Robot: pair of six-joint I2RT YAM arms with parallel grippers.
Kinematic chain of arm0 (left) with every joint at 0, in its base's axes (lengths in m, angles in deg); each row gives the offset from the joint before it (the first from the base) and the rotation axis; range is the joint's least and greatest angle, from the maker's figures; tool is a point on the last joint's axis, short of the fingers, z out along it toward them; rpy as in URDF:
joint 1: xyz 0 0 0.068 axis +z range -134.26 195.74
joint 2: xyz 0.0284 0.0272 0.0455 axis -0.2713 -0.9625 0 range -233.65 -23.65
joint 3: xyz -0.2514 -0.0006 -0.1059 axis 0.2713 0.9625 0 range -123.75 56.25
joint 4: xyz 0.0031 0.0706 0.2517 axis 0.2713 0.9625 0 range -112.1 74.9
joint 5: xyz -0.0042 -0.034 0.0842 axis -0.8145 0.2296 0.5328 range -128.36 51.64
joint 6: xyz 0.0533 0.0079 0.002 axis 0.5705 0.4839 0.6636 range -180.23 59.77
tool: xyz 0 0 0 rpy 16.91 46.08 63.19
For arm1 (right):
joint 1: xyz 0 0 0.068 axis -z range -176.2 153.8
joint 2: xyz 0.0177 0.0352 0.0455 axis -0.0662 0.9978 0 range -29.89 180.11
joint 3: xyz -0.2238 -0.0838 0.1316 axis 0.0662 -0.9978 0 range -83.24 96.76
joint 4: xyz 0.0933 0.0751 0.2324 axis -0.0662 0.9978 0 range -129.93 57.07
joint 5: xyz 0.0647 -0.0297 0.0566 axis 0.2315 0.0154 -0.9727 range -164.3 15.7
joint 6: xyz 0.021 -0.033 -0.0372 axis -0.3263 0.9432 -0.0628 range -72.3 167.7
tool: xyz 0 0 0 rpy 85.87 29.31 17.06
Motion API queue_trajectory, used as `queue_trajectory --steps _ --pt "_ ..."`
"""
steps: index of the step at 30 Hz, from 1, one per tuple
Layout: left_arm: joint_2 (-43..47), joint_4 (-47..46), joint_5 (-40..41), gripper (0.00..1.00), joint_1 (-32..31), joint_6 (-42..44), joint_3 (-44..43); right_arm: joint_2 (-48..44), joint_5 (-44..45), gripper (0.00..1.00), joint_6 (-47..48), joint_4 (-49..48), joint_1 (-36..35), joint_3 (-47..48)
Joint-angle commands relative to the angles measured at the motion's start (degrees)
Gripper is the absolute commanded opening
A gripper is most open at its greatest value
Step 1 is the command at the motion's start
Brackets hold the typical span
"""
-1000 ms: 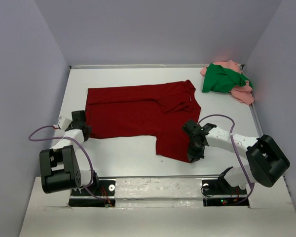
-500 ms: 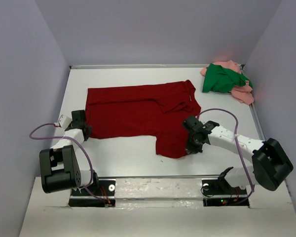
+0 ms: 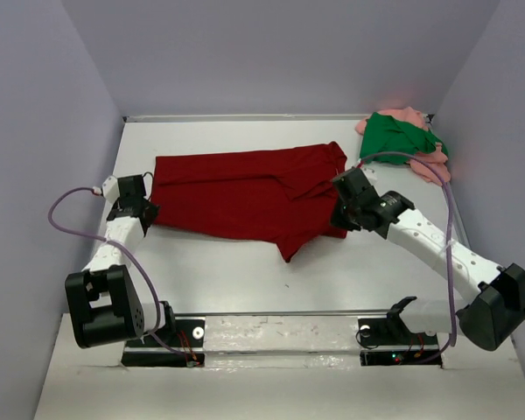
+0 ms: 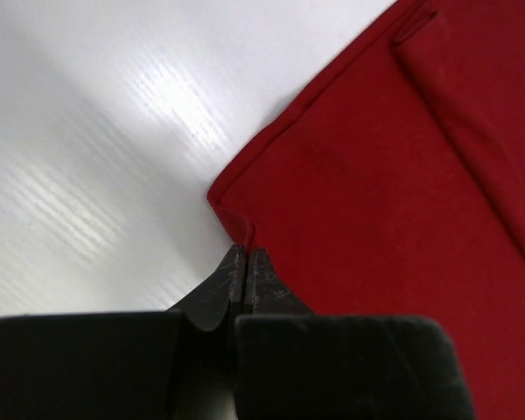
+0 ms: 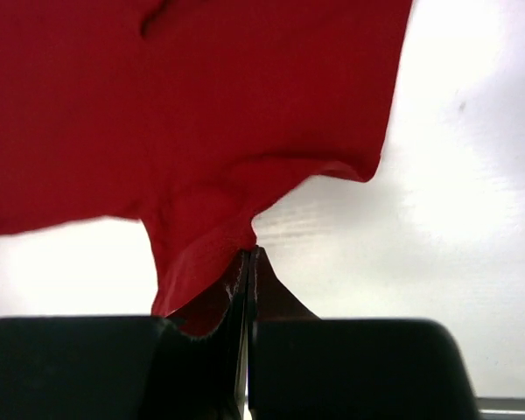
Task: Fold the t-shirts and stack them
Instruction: Grap the side of the flattened tshirt closest away from the robot with both arms
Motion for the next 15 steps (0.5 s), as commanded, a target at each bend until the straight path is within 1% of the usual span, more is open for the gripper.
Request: queue_trajectory --steps 1,7,9,15 --pt "1.67 1.16 0.67 0.0 -0.34 4.48 -3.67 -1.5 4.89 0.0 4.46 -2.19 3.57 5.02" --pt "0.17 0.99 1.37 0.0 -0.43 4.66 -6.66 -1.15 3.83 0.0 9.55 -5.53 9.28 7.05" --pt "-0.88 0.73 1.29 0.0 -0.42 4.57 -8.07 -1.76 2.7 0.0 9.92 -6.41 10.87 7.22" --pt "-3.78 -0.06 1.37 0.0 -0.43 5.18 -10.79 -1.76 1.99 0.0 11.49 -8.26 11.93 9.24"
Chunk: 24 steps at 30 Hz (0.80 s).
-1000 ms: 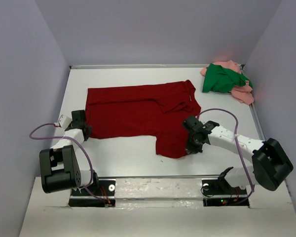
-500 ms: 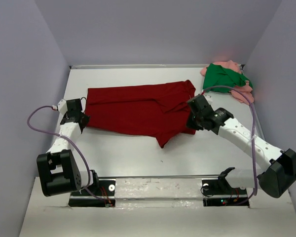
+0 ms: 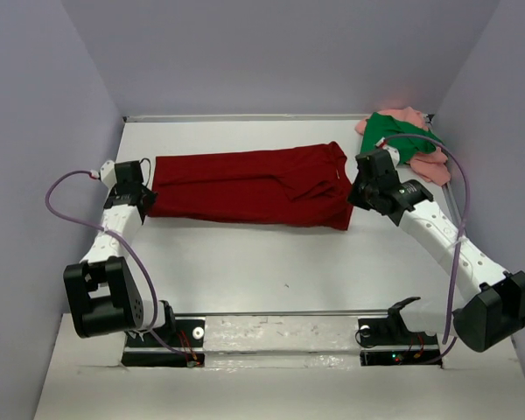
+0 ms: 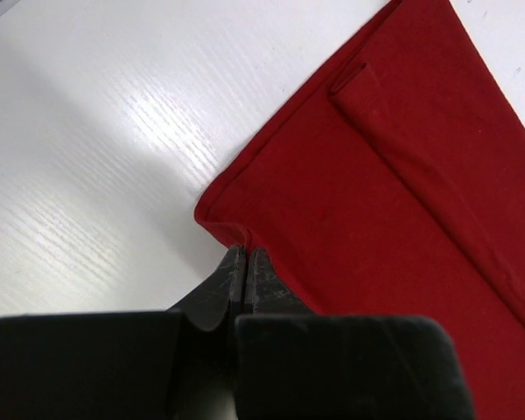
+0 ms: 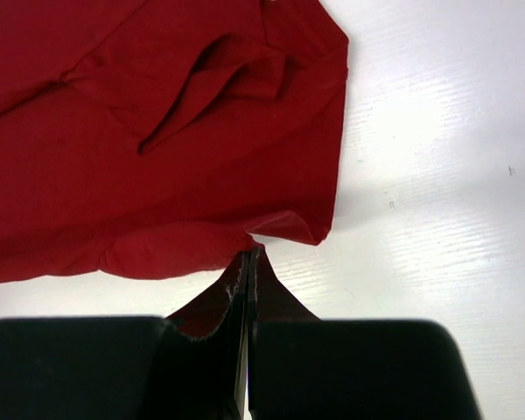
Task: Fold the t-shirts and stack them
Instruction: Grap the side of the flattened tshirt closest away from the robot with both arms, then fold the other side of the tshirt into a rectangle
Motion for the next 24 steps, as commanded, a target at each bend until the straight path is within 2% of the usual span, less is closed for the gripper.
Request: queue_trajectory --steps 1,15,24 --pt "-1.9 -0.92 1.16 0.0 -0.16 1.73 -3.15 -1.17 0.17 0.0 2.73 -4.32 0.17 4.39" --pt "-6.12 -2.24 2.12 0.0 -0.07 3.49 -8.07 1.55 2.28 0.0 9.85 -10.91 2.45 8.61" --pt "-8.32 -3.55 2.12 0.0 0.01 3.32 -10.79 5.33 -0.97 0.0 13.1 -13.55 4.83 11.86"
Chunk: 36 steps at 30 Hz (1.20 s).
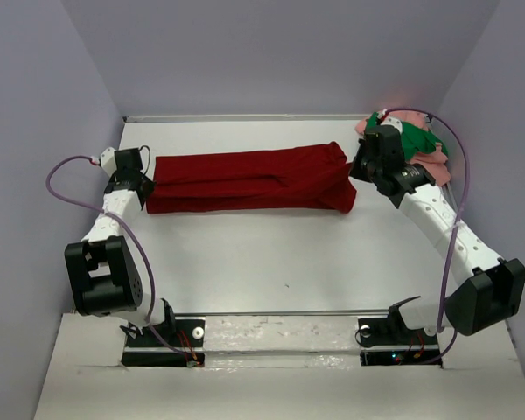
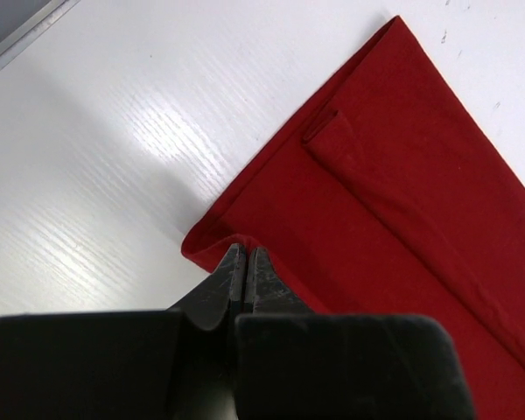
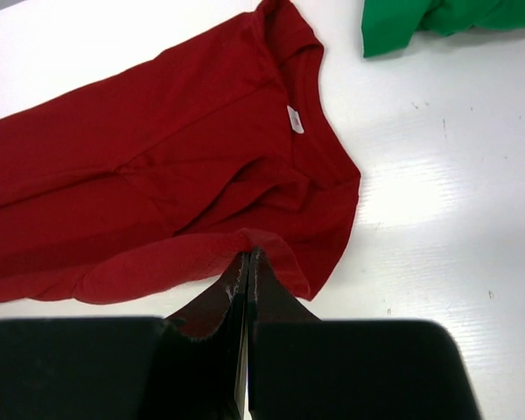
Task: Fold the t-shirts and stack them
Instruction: Fold the other side of the tshirt into a rectangle
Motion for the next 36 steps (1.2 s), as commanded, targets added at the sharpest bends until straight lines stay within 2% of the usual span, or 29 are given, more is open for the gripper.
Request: queue_trajectory --steps 1,8,14,23,36 --pt "-0.78 -1.89 1.12 0.0 -0.07 0.89 -3.73 0.46 -0.55 0.0 2.81 -4.59 0.76 3.52" --pt "-2.98 -1.98 1.47 0.0 0.01 1.5 -6.37 2.83 -3.01 0.0 3.96 -7.84 2.52 3.07" --pt "-5.87 -2.07 1.12 0.0 -0.07 1.42 -9.7 6.08 -5.03 0.0 5.8 -10.04 4.97 6.75" --pt "-12.02 -1.98 0.5 0.0 -0.07 1.77 -14.28 11.97 -6.97 0.0 7.56 -12.24 4.98 10.19" --pt "-23.8 -0.49 1.12 0.0 -0.07 2.03 -26.05 26.38 -8.9 0.0 10.72 -15.58 6.12 19.41"
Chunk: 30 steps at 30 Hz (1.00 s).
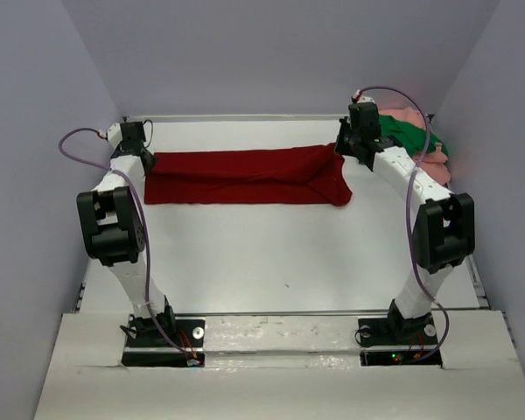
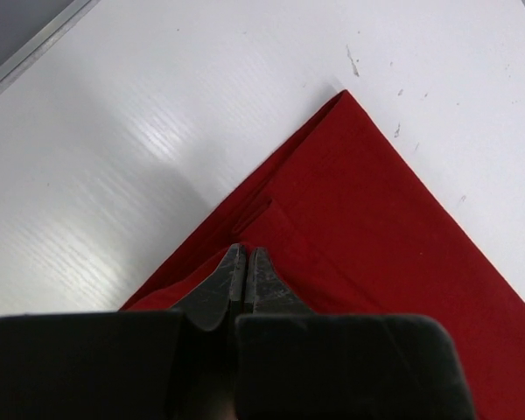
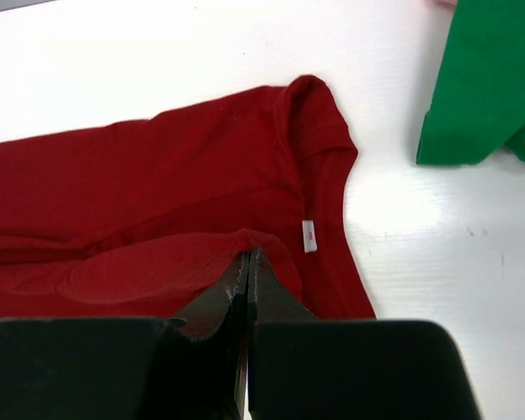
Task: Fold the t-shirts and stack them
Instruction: Fold the other side of the tshirt into a rectangle
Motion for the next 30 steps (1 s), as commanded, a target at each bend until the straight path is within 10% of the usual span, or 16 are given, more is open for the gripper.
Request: queue_trajectory --steps 1,20,26,30 --pt "-2.43 -0.2 1.36 0.0 -0.07 1.05 -5.05 3.14 -0.86 0.0 2.35 -4.04 0.99 6.39" --pt "-13.69 2.96 1.27 0.07 -0.07 0.35 -15.95 18.45 -4.73 0.01 5.08 -2.28 2.04 18.97" --pt "-12.99 1.64 1.18 0.61 0.01 1.49 -18.06 20.92 -8.6 0.65 6.05 -1.41 2.66 24.14" --pt "-11.15 2.61 1.53 0.87 -0.07 2.8 -21.75 22.76 -11.65 0.89 9.11 2.72 3.18 34.5"
